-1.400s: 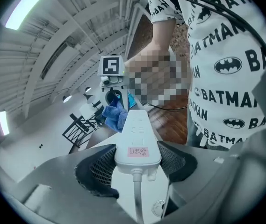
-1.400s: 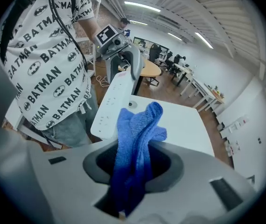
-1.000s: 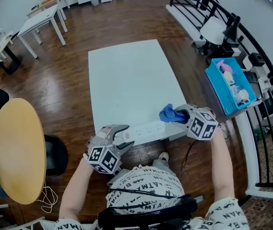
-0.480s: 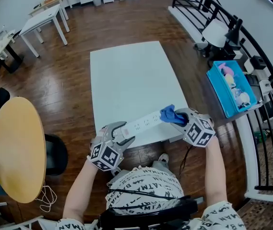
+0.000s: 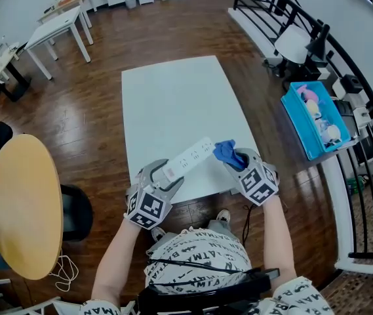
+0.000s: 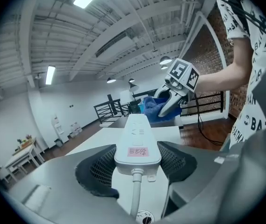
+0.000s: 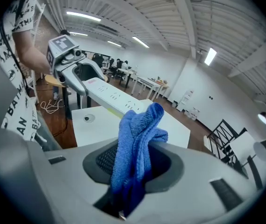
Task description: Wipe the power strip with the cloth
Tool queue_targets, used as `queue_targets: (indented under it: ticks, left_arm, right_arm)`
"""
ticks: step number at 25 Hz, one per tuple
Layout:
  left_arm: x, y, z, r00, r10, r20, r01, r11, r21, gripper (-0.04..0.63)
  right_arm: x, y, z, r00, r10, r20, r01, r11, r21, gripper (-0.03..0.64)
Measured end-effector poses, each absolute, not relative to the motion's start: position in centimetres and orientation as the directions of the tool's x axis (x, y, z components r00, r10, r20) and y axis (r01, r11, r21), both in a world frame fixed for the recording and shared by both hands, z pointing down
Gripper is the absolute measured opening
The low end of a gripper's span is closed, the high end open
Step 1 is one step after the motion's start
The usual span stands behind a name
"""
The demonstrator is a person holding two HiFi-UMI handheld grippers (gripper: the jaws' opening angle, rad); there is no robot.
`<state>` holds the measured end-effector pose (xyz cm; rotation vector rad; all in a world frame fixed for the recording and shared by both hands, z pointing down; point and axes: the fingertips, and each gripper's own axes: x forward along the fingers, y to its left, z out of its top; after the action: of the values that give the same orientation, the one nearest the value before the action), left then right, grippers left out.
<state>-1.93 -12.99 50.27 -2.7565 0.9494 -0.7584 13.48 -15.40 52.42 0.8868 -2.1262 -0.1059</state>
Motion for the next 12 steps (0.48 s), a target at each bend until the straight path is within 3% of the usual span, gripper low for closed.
queue_targets:
  ticks: [6,12]
  left_arm:
    - [-1.6,-13.9,50.4,0.642,-0.648,0.409,-0.610,-0.755,-0.240,0.278]
    - [-1.6,-14.6,50.6,0.624,-0.674,0.395,-0.651,-0.728,-0.213,0.278]
  right_arm:
    - [11.5,-15.4,52.6,-0.424,-0.646,0.634,-0.648,0.706,0.287,0.137]
    - [6.6,-13.3,53.1,-0.496,-0.596,0.631,-0.629,0.748,0.212,0.137]
